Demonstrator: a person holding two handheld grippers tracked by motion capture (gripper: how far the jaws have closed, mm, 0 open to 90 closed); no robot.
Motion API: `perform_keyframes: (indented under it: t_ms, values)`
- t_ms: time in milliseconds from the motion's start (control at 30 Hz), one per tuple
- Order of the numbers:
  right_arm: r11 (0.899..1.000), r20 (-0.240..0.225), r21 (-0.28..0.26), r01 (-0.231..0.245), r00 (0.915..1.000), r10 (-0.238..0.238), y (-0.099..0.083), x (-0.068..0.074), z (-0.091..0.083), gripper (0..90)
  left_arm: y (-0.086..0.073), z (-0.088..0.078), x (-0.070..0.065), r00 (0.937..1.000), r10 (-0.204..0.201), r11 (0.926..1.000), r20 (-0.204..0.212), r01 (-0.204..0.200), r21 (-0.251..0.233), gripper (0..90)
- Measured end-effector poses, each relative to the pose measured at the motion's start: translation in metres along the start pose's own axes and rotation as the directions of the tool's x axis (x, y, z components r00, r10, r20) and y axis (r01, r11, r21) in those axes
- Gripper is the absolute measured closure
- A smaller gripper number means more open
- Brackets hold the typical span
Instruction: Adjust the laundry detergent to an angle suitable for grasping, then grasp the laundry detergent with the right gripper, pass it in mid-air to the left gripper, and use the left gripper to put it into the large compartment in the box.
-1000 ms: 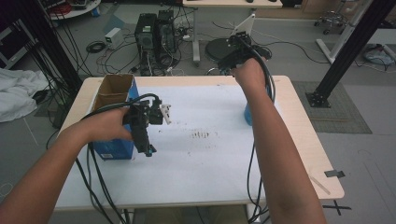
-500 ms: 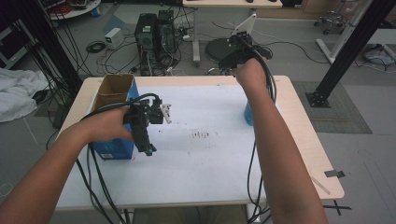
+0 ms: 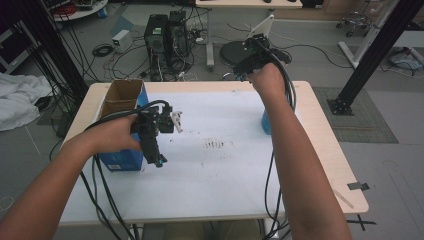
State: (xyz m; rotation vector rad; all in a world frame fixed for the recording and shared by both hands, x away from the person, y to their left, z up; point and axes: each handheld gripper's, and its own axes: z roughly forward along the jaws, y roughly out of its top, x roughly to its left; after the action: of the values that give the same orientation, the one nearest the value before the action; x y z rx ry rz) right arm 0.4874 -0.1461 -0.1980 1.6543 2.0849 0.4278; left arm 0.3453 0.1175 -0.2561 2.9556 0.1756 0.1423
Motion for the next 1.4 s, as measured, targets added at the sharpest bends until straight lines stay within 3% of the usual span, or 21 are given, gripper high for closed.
perform_keyframes:
  t_ms: [500,900,1400]
  values:
    - [1.000,0.010,-0.007,0.006,0.9999,-0.006,-0.004,0.002,-0.003,1.5,-0.005,-0.001,-0.002,0.9999,-0.006,1.0000,-0.010,0.006,-0.002,1.8]
    - [1.000,0.022,-0.012,-0.013,0.9997,0.014,-0.013,-0.012,-0.006,1.5,-0.004,0.001,-0.001,0.9999,-0.003,1.0000,-0.014,0.003,-0.002,1.8]
    - [0.998,0.017,-0.008,-0.065,0.9977,0.065,-0.035,-0.053,-0.005,1.5,0.001,0.006,0.004,0.9999,-0.004,1.0000,-0.016,0.004,0.002,1.8]
